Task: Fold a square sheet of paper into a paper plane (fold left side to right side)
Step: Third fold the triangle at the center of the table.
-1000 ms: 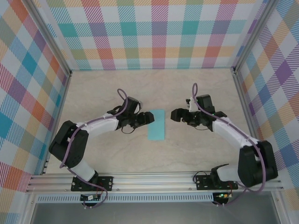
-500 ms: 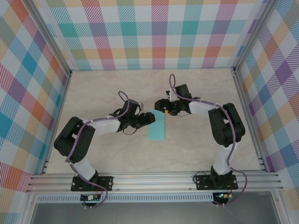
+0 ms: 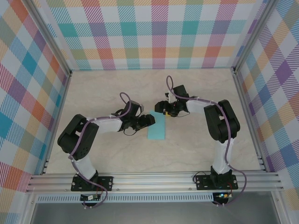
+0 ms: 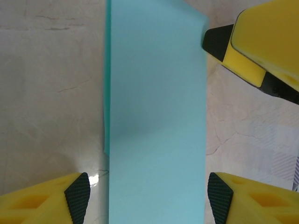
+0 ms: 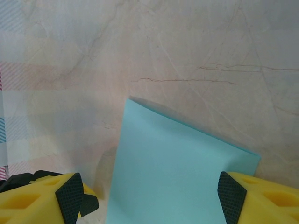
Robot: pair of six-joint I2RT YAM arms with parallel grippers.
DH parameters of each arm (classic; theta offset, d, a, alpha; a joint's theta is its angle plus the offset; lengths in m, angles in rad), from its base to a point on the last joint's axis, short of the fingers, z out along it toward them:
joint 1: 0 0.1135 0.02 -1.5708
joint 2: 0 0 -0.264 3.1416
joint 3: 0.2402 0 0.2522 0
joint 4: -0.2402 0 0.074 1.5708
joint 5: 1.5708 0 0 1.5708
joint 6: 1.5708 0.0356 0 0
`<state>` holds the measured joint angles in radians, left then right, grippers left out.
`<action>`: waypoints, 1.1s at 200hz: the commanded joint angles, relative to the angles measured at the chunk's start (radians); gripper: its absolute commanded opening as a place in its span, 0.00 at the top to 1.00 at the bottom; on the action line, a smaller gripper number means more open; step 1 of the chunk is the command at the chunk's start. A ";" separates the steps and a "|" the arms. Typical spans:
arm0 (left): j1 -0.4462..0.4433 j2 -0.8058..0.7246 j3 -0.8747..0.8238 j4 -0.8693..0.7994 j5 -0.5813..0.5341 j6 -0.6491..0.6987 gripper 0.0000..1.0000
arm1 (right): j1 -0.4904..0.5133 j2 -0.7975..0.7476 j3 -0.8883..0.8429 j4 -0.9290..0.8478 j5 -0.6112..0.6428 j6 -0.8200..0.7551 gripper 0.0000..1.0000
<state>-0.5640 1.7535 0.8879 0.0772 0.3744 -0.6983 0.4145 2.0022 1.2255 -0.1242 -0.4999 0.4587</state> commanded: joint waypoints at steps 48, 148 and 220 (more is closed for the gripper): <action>0.009 0.058 0.045 -0.020 0.057 0.005 0.39 | 0.008 0.046 0.014 -0.062 0.011 -0.067 0.26; 0.009 0.044 0.036 -0.033 0.049 0.005 0.73 | 0.007 0.046 0.022 -0.044 0.008 -0.078 0.24; 0.004 0.013 0.023 -0.029 0.048 -0.017 0.96 | 0.008 -0.099 0.047 -0.031 0.066 -0.167 0.16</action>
<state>-0.5606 1.8053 0.9142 0.0547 0.4110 -0.7052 0.4156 1.9961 1.2400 -0.1516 -0.4858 0.3752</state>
